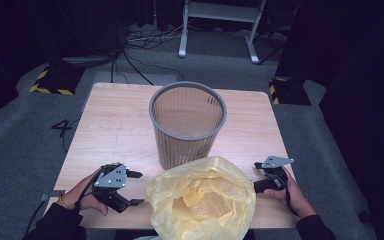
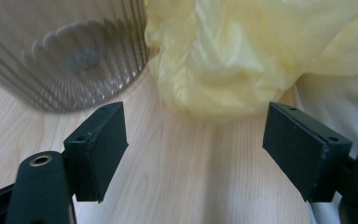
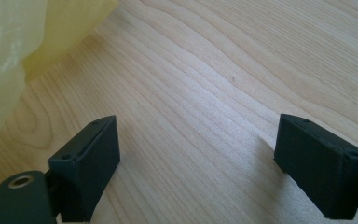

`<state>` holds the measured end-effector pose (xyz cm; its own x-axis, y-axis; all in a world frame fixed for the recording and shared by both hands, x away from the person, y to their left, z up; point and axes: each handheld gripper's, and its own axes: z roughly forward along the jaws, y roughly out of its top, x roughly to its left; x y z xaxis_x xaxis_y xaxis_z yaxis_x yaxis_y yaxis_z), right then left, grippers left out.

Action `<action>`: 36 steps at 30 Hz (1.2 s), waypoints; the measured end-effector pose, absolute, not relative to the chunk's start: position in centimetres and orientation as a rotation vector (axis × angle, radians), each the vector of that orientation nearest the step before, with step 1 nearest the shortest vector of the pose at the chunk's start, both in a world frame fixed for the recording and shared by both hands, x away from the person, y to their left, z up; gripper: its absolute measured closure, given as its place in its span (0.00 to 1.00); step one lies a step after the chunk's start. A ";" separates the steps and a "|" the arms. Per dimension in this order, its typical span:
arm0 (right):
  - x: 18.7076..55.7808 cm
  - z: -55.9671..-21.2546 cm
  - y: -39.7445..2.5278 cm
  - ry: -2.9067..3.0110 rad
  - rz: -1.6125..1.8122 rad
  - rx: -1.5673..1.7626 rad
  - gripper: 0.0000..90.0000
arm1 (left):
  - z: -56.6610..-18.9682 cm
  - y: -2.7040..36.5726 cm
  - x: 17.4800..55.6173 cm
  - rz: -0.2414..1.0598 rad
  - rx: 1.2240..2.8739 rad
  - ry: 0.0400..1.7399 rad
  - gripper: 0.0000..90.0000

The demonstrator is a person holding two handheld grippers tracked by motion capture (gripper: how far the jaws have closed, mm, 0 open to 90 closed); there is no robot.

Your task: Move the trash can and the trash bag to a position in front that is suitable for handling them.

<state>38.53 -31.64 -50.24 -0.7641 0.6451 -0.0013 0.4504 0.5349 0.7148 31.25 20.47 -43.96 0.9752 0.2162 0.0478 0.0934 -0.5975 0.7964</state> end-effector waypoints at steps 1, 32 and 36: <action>38.5 -50.2 -31.6 2.510 1.055 0.917 0.15 | -43.9 20.2 31.3 0.169 2.210 0.207 0.24; 38.5 -50.0 -31.7 2.530 1.033 0.910 0.18 | -47.1 14.4 32.5 0.239 2.312 0.191 0.93; 38.2 -48.8 -31.8 2.505 0.995 0.898 0.20 | -47.2 14.5 32.5 0.247 2.318 0.210 0.97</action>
<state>38.21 -31.75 -48.84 -0.7598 0.6487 -0.0450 0.4409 0.5649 0.6975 32.49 14.52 -47.22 0.9675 0.2264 0.1130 0.0748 -0.6826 0.7269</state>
